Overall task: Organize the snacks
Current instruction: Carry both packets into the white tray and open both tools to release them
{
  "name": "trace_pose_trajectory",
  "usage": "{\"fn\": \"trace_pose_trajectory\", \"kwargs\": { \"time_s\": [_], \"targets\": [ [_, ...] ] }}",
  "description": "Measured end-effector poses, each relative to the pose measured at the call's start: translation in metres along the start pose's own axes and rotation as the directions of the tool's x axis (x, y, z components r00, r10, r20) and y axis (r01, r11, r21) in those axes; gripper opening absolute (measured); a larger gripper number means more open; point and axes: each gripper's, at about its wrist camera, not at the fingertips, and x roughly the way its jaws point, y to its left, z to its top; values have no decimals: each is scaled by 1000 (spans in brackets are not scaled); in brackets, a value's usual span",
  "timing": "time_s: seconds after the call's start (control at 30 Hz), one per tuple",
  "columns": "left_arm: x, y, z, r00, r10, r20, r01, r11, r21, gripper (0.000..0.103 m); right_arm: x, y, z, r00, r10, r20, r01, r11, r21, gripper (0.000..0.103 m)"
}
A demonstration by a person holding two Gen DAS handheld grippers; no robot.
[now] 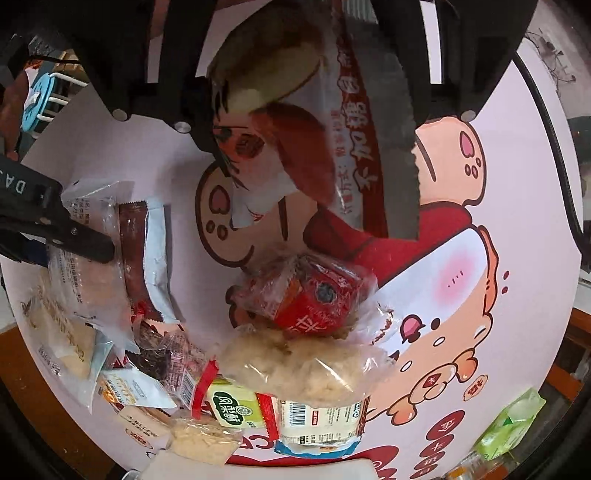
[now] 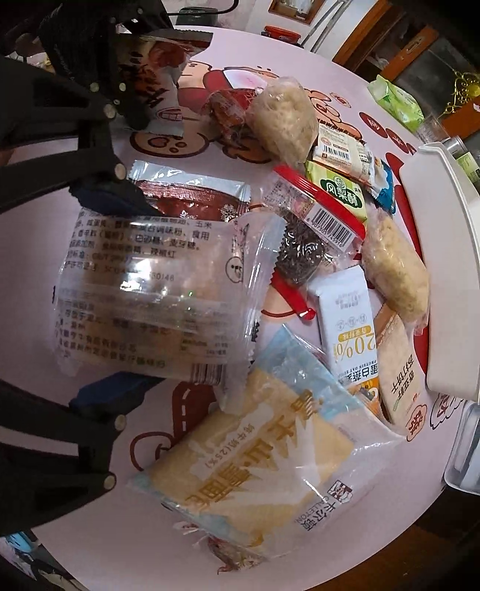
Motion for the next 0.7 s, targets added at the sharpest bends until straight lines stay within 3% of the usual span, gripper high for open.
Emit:
{"fn": "trace_pose_trajectory", "kwargs": {
  "time_s": [0.2, 0.37, 0.5, 0.7],
  "targets": [
    [-32, -4, 8, 999, -9, 37, 9, 1000, -5, 57, -31, 5, 0, 999, 18, 35, -17, 1000, -26, 71],
    [-92, -1, 30, 989, -24, 143, 21, 999, 26, 57, -79, 9, 21, 992, 52, 115, -45, 997, -69, 71],
    [-149, 10, 69, 965, -6, 264, -14, 997, 74, 57, -126, 11, 60, 977, 60, 207, -38, 993, -107, 71],
    [-223, 14, 151, 907, 29, 419, -95, 986, 138, 57, -191, 18, 145, 935, 41, 353, 5, 992, -128, 72]
  ]
}}
